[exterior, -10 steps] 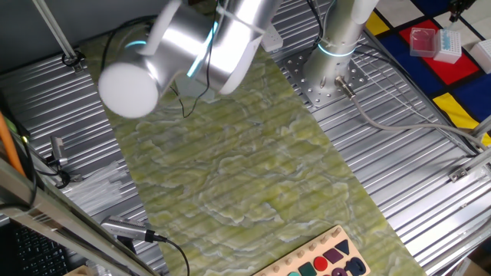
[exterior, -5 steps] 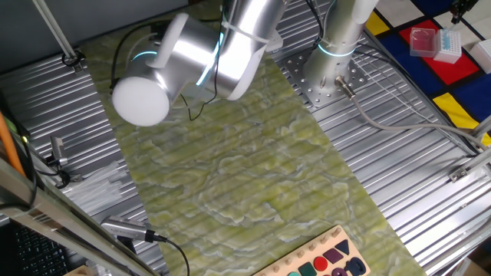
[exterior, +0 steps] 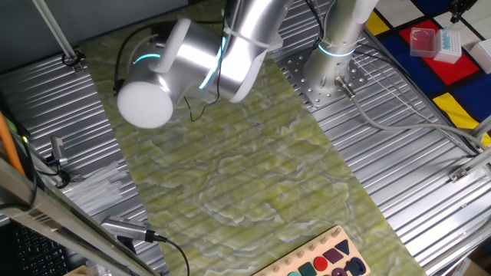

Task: Insert a large pipette tip into the holder for large pipette tips

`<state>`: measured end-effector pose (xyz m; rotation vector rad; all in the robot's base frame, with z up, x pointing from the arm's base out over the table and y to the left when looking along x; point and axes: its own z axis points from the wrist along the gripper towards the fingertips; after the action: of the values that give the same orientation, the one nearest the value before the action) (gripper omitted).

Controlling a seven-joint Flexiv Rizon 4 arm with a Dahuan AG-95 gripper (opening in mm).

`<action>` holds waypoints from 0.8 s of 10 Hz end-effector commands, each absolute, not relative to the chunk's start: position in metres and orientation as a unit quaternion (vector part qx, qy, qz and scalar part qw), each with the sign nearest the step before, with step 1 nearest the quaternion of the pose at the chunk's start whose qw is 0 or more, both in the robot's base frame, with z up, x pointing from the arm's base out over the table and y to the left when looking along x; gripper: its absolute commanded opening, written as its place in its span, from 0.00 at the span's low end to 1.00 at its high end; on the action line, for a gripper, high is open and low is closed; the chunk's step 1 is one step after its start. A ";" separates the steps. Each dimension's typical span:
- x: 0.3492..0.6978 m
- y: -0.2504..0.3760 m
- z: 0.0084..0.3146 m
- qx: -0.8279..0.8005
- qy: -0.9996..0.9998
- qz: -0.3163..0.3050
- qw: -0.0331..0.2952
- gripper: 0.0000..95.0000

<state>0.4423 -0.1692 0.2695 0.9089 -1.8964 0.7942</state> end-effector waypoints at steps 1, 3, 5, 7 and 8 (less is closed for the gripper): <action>0.430 -0.193 0.232 0.366 -0.760 0.319 0.431 0.00; 0.431 -0.195 0.228 0.370 -0.755 0.323 0.434 0.00; 0.432 -0.195 0.226 0.372 -0.753 0.326 0.435 0.00; 0.433 -0.195 0.225 0.374 -0.750 0.329 0.436 0.00; 0.433 -0.196 0.224 0.376 -0.748 0.329 0.437 0.00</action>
<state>0.4425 -0.1748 0.2611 0.9409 -1.8578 0.8171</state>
